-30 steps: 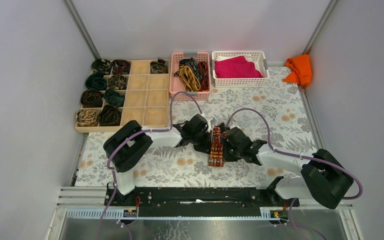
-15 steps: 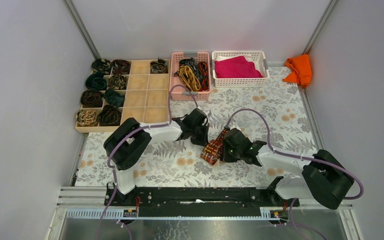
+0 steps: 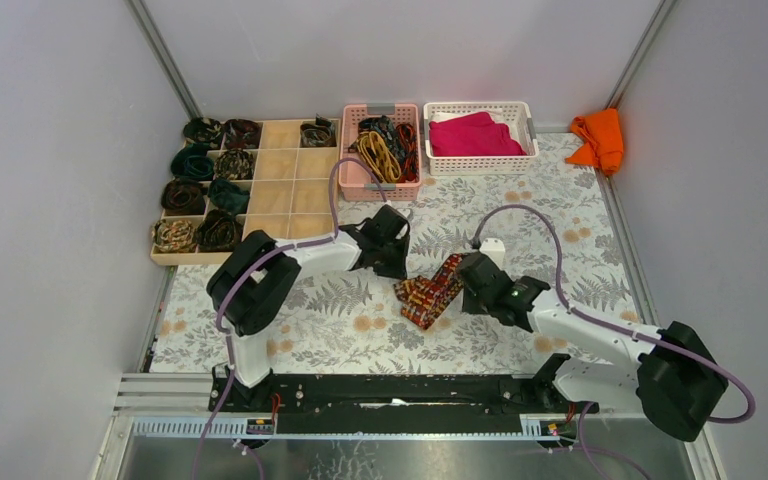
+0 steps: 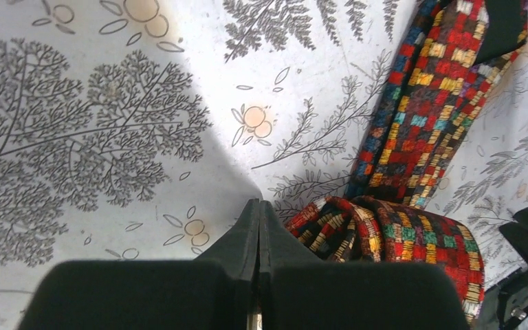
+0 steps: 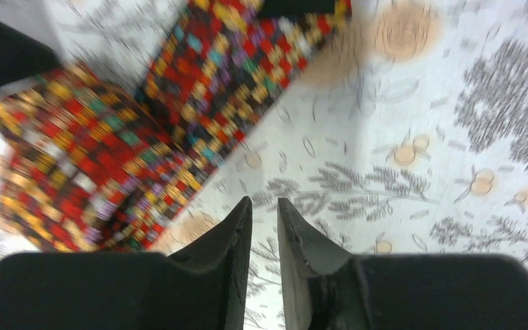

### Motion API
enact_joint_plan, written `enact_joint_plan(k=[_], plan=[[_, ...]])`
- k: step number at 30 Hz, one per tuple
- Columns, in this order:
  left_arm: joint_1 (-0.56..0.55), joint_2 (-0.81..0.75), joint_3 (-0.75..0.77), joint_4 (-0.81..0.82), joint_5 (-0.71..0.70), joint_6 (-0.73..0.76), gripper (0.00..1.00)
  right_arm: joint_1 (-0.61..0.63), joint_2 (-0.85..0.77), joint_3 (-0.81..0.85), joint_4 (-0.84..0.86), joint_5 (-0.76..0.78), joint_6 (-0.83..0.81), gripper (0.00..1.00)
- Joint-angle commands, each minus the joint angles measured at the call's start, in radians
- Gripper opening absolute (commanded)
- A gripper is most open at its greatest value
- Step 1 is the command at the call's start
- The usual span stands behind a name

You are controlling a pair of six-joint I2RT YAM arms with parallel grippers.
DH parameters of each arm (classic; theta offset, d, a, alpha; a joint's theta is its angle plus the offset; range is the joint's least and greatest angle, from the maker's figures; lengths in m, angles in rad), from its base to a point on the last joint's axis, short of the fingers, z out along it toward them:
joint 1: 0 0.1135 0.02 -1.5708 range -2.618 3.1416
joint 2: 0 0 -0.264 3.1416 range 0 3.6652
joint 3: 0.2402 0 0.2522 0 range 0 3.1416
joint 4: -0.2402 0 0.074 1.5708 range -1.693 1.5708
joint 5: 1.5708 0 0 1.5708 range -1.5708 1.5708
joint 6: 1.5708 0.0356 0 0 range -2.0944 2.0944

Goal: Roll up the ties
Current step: Roll the tie at the center of the board.

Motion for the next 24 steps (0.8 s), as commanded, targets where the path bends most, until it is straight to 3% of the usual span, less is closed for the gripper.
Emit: enact_joint_plan(k=[1,12,16,24], plan=[[0.008,0.063,-0.022,0.018,0.069,0.023,0.0,-0.023,0.054,0.151,-0.001,0.139,-0.049,0.27],[0.009,0.015,-0.115,0.127,0.215,-0.02,0.0,-0.194,0.3,0.323,0.123,0.036,-0.179,0.31],[0.008,0.021,-0.128,0.139,0.224,-0.023,0.0,-0.211,0.392,0.35,0.168,0.009,-0.202,0.36],[0.008,0.007,-0.165,0.191,0.291,-0.045,0.0,-0.233,0.496,0.408,0.177,-0.03,-0.215,0.37]])
